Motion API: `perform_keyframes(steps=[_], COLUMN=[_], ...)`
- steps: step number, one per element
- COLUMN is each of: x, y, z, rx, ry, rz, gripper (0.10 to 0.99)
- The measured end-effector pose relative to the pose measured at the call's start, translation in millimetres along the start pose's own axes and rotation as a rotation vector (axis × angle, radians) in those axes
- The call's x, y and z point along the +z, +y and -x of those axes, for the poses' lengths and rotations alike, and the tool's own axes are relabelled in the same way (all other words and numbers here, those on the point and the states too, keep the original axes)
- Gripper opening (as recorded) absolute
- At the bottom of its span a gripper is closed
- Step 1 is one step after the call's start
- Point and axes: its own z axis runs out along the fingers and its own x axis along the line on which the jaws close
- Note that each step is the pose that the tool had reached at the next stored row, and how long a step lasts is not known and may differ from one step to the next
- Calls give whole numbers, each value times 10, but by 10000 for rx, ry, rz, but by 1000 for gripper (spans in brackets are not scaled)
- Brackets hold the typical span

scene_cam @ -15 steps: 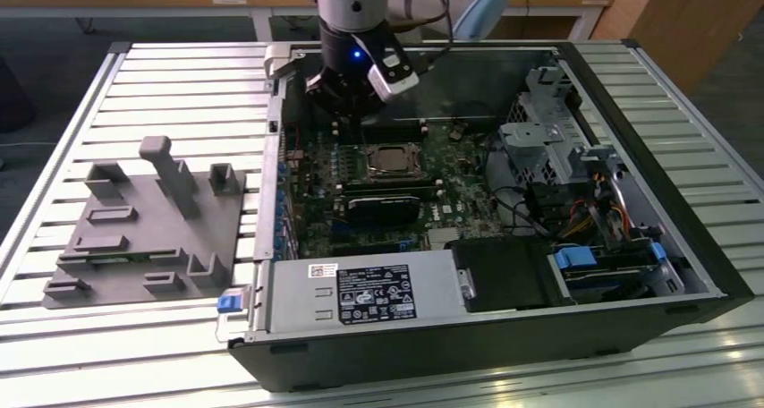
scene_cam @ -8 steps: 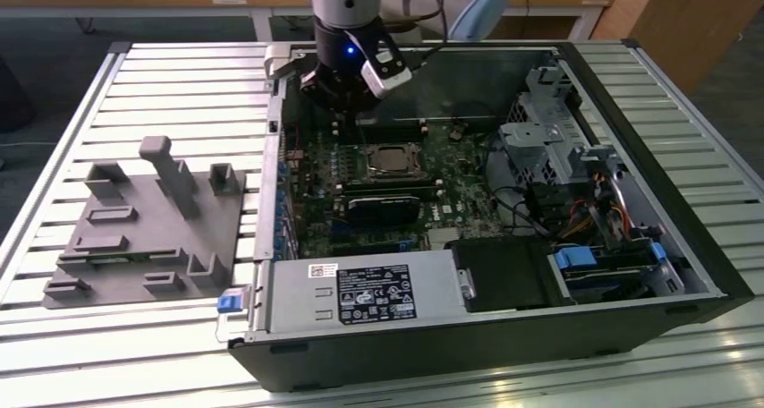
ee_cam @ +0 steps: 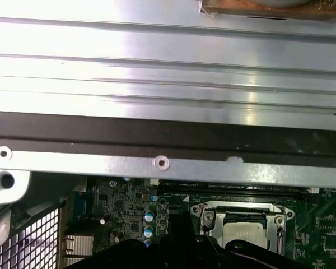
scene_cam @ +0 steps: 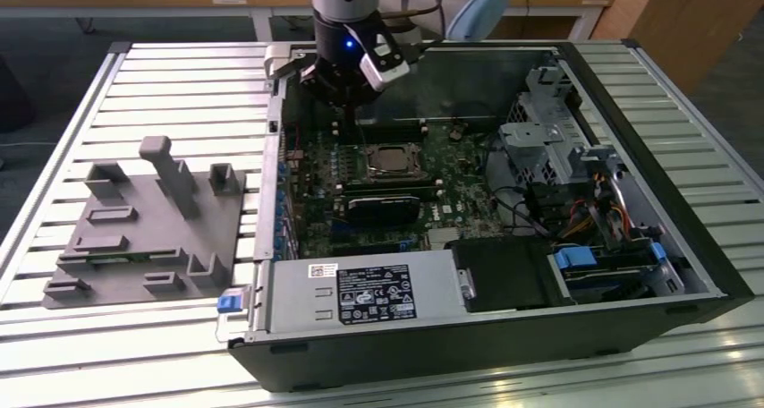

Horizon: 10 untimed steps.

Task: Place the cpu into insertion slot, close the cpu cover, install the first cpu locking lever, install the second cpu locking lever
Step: 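Install the first cpu locking lever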

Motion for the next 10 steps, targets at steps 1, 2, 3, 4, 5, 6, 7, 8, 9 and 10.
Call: perform_keyframes(steps=[1, 2, 3, 4, 5, 6, 7, 8, 9, 10], x=[0, 0, 0, 1, 1, 1, 1, 1, 1, 1], y=[2, 1, 1, 1, 0, 0, 0, 0, 0, 0], z=[3, 8, 20, 35, 51, 61, 63, 63, 64, 65], rx=[-9, -18, -25, -30, -32, -34, -34, -33, -33, -33], ry=[1, 1, 0, -1, 1, 3, 3, 2, 1, 1], rz=[4, 15, 25, 33, 35, 34, 35, 35, 35, 35], gripper=[106, 106, 106, 106, 106, 106, 106, 106, 106, 106])
